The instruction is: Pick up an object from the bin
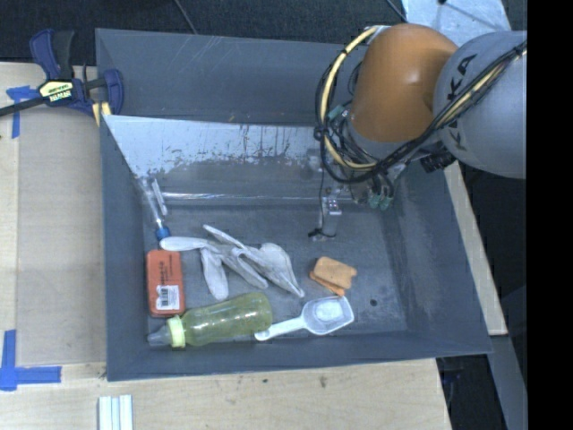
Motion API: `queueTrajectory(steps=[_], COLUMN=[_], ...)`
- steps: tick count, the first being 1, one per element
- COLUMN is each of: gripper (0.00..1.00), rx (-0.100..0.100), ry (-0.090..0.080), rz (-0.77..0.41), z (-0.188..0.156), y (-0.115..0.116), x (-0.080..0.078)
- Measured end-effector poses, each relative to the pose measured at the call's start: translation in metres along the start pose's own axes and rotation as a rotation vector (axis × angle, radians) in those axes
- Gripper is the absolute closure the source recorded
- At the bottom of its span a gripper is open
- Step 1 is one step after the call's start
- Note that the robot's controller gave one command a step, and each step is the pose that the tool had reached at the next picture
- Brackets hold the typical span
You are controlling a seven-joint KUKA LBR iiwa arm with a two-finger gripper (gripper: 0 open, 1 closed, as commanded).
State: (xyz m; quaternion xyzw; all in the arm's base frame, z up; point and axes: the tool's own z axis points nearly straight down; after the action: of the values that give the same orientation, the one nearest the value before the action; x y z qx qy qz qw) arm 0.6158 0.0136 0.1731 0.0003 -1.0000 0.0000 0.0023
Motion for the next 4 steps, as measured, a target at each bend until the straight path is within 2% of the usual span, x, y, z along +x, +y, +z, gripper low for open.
queueTrajectory(steps=[1,2,3,4], gripper=[0.0,0.0,0.0,0.0], rx=[0.0,-0.001,0.001,0.0], ry=[-0.008,-0.014,0.004,-0.011], rz=[0.0,0.047,0.033,-0.099], z=[-0.005,0.048,0.024,0.01], y=[0.0,-0.001,0.0,-0.052], x=[-0.002,0.017,0.024,0.059])
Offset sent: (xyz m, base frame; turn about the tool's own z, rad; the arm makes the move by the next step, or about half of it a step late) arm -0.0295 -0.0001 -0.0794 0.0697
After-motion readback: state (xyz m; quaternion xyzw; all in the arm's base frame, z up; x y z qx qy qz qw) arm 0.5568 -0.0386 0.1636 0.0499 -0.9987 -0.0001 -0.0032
